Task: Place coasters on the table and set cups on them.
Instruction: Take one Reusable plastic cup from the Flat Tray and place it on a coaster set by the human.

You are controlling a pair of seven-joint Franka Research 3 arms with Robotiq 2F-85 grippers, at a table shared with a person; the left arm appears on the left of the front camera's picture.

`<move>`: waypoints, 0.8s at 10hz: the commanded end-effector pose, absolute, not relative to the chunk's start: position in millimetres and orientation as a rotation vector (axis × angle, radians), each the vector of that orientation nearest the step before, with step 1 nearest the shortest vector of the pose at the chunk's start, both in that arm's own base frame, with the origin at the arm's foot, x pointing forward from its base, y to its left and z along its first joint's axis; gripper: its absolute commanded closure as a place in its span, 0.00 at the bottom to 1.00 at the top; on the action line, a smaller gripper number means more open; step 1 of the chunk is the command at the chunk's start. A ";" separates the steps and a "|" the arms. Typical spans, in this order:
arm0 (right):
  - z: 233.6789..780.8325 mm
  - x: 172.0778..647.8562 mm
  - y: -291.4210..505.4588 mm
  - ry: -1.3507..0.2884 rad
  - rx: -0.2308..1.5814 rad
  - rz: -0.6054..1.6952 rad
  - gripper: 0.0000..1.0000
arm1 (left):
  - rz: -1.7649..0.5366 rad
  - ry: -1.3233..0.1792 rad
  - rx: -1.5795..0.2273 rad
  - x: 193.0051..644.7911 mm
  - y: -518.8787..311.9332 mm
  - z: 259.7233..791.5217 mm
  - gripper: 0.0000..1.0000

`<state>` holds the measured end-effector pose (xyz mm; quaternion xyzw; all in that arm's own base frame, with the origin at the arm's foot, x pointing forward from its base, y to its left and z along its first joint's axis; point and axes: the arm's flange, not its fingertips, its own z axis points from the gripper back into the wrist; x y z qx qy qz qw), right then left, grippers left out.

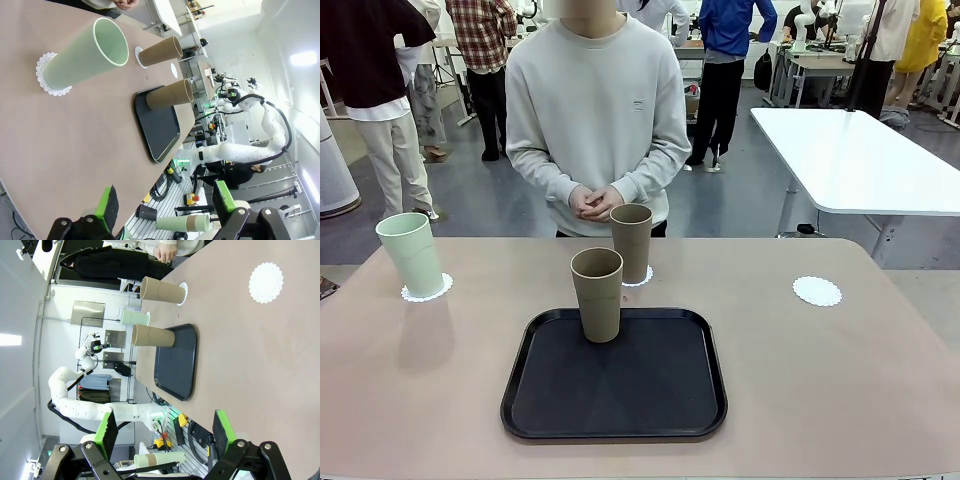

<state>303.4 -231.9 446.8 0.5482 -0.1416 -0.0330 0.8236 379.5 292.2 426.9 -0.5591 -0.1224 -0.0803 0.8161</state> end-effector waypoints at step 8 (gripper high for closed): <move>538.3 433.7 -149.6 -0.261 0.709 0.092 0.00 | -0.175 -0.257 -1.203 378.5 293.8 429.4 0.00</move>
